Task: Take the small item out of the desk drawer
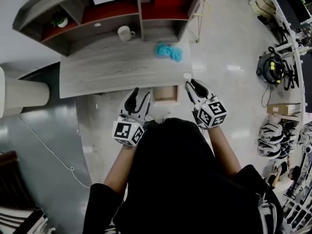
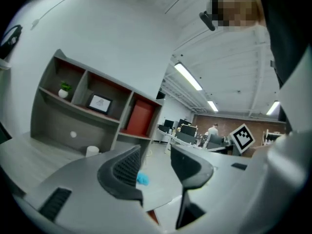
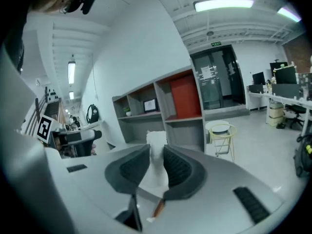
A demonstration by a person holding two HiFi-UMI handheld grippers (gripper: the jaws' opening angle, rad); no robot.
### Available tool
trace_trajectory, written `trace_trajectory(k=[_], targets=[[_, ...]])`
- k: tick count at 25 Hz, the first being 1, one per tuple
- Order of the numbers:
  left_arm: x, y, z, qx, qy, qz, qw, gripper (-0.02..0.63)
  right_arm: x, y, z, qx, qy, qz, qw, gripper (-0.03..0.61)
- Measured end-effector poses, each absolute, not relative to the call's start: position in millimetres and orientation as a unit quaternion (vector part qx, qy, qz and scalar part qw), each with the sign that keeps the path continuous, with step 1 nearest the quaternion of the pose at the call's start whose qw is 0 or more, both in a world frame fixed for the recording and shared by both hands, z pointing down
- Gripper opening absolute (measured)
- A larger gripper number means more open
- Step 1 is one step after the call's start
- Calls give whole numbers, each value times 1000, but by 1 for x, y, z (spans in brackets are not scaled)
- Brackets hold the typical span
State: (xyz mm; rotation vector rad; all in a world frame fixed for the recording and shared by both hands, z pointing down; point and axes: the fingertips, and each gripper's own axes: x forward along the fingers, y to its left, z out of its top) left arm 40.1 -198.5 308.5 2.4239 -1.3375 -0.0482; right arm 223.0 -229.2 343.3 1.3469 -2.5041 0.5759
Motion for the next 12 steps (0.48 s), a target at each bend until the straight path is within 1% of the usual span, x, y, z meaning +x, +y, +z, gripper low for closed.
trace_trajectory(k=[7,10,12], targets=[[99,-220,254,892,-421,-45,156,102,262,-231,262,486,-860,141,68,87],[113,-226,239,894,-422,-51,144,45,284,-230,237,507,-852,121,51,87],[118,-230,232,889,-434,-49,135,21,296,-229,227,518,-847,111,49,87]])
